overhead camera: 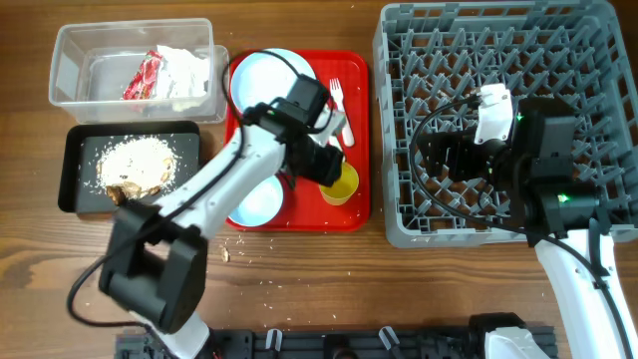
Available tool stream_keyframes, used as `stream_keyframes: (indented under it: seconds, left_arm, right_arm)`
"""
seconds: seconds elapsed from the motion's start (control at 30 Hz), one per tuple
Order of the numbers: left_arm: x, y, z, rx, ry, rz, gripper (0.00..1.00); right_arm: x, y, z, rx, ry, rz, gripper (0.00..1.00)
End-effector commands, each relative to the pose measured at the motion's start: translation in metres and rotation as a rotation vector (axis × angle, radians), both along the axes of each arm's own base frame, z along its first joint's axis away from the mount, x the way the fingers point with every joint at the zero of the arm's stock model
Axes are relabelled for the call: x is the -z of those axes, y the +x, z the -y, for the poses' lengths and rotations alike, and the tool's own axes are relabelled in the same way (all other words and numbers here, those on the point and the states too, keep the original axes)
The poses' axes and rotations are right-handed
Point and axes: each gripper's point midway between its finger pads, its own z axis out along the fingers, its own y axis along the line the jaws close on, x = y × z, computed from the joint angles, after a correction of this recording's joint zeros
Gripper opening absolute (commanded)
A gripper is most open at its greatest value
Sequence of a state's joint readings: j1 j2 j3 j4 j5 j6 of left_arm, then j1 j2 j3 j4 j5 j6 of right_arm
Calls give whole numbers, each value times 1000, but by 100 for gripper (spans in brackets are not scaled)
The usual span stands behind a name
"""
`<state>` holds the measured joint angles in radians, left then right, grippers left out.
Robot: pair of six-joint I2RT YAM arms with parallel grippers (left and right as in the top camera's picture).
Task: Sort waste into correct bins and load items into the dishwasher rack
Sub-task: 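Return the green bowl to the red tray with left gripper, then grasp the yellow cup with left gripper and hand it to right gripper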
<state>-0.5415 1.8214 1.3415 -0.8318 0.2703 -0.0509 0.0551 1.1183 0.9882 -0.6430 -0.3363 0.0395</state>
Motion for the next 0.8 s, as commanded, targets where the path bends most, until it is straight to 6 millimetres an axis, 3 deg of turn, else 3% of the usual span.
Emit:
stream_keyframes:
  seconds: [0.0,0.03,0.1,0.2,0.27,0.33,0.43,0.6,0.77]
  left_arm:
    - [24,-10,2,34,24,-63,41]
    - [27,-10,2,34,29,-71,33]
    - [28,-7,3,7,22,-72,4]
    - [-3,4,11,-39,-134,-99,4]
    - [-45,9,16,-41,-357,-134,4]
    - [-100,14,16,-12,-655,-171,4]
    - [-157,15,0,40,-962,-219,4]
    - [-188,8,-6,113,-1136,-256,4]
    - [-188,8,-6,117,-1136,-253,4]
  right_arm:
    - [-7,3,0,-7,-2,19,100]
    - [-7,3,0,-7,-1,19,100]
    - [-8,2,-5,-29,20,19,100]
    - [-16,-7,-27,-134,120,17,100]
    - [-22,-13,-44,-219,203,12,100]
    - [-26,-17,-59,-302,285,-1,100]
    - [-33,-20,-82,-451,430,-10,100]
    - [-44,-15,-111,-619,633,-34,100]
    - [-61,-16,-136,-733,693,5,100]
